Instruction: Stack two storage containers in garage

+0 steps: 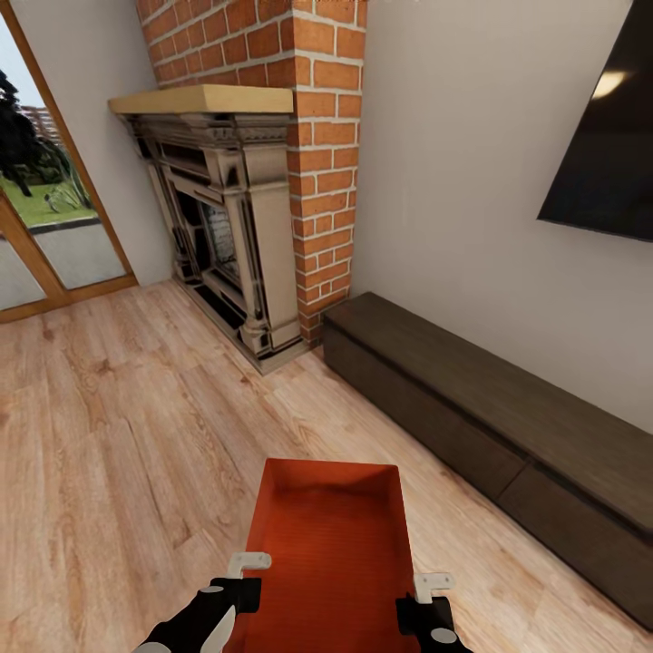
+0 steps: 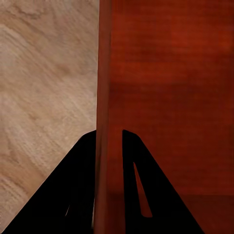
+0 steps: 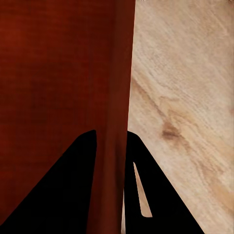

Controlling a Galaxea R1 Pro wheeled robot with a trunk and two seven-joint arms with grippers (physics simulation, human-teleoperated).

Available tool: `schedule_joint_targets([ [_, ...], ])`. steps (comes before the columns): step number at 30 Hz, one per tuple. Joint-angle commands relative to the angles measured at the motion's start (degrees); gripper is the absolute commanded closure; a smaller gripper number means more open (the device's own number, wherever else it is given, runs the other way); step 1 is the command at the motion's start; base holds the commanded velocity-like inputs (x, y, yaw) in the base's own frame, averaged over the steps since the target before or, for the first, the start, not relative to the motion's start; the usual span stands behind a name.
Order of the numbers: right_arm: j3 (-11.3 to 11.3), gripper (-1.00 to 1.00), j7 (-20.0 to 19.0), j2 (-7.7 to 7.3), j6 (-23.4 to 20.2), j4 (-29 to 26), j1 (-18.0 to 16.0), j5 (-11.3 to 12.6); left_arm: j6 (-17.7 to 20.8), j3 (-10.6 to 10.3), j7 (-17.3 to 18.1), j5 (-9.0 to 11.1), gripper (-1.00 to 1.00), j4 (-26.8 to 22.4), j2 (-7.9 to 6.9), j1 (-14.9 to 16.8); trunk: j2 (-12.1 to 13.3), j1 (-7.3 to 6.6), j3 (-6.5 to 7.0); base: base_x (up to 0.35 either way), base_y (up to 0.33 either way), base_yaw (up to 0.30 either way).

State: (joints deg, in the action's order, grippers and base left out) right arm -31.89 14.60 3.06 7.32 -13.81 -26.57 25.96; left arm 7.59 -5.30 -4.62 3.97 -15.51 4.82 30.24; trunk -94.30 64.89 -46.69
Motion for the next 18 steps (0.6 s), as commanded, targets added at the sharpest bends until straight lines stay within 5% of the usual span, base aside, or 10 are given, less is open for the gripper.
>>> schedule_joint_targets([
  [1, 0.4, 1.00, 0.3, -0.07, 0.4, -0.1, -0.1, -0.3, 0.4, 0.0, -0.7, 0.0, 1.00, 0.0, -0.18, 0.0, 0.4, -0.23, 0.15, 0.000, 0.000, 0.000],
  [18, 0.3, 1.00, 0.3, -0.07, 0.4, -0.1, -0.1, -0.3, 0.4, 0.0, -0.7, 0.0, 1.00, 0.0, -0.25, 0.0, 7.2, -3.97, 3.20, 0.000, 0.000, 0.000],
])
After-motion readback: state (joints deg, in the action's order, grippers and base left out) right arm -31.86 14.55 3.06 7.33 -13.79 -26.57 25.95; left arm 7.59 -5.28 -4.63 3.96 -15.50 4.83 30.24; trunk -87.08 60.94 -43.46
